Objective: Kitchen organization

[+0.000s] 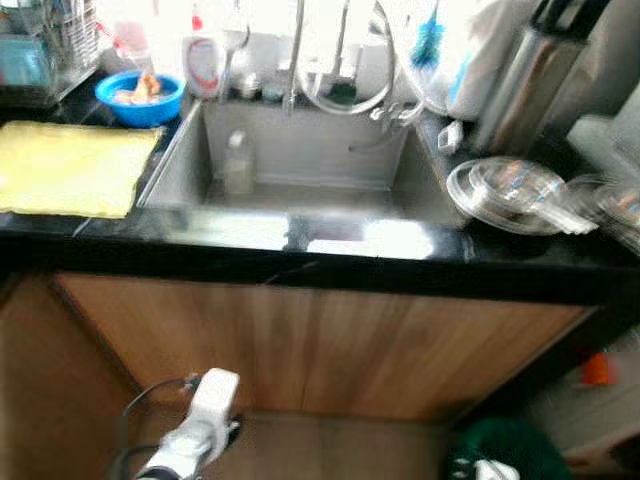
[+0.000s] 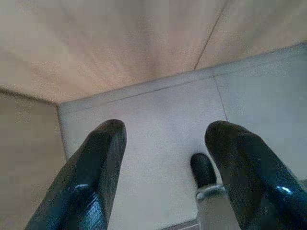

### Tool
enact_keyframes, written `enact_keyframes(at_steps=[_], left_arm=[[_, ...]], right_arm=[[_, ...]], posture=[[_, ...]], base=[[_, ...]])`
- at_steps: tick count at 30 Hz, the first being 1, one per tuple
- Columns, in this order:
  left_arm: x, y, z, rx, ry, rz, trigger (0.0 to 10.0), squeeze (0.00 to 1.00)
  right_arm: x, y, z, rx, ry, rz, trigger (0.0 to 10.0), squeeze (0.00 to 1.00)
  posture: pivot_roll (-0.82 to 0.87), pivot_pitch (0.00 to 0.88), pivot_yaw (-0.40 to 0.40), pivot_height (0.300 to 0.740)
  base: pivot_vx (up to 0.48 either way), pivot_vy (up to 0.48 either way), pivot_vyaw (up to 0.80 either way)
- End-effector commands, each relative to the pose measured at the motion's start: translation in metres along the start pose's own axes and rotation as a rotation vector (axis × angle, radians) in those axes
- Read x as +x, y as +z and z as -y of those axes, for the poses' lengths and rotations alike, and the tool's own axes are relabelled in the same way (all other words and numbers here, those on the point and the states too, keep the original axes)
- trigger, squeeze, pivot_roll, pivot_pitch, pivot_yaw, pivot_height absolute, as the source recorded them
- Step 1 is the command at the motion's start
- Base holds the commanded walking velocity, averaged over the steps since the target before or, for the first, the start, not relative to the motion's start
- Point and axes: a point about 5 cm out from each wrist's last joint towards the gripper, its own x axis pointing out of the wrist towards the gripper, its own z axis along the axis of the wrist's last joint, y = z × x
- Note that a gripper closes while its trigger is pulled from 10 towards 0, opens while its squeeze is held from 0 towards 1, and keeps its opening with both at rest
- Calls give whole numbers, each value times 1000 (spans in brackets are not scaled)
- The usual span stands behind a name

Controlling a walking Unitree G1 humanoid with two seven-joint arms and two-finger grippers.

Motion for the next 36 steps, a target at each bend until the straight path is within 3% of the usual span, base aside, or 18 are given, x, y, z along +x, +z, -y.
enact_keyframes(at_steps=[1, 12, 24, 27, 36], left_arm=[[-1, -2, -1, 10, -4, 6, 10000, 0], [0, 1, -1, 19, 2, 18, 10000, 0], [-2, 0, -9, 11, 28, 18, 10000, 0], [-2, 0, -10, 19, 28, 18, 10000, 0], [-2, 0, -12, 22, 34, 15, 10000, 0]], right_arm=[[-4, -11, 1, 30, -12, -22, 10000, 0], [-4, -9, -1, 57, -14, 18, 10000, 0], [-4, -9, 0, 6, -8, 27, 10000, 0], [-5, -9, 0, 11, -8, 25, 10000, 0], [-5, -11, 0, 37, -12, 20, 10000, 0]], posture=[[51, 0, -60, 740], [50, 0, -56, 740], [51, 0, -54, 740], [53, 0, -55, 740], [44, 0, -56, 740]], base=[[0, 0, 0], [0, 0, 0], [318, 0, 151], [345, 0, 800], [349, 0, 0]])
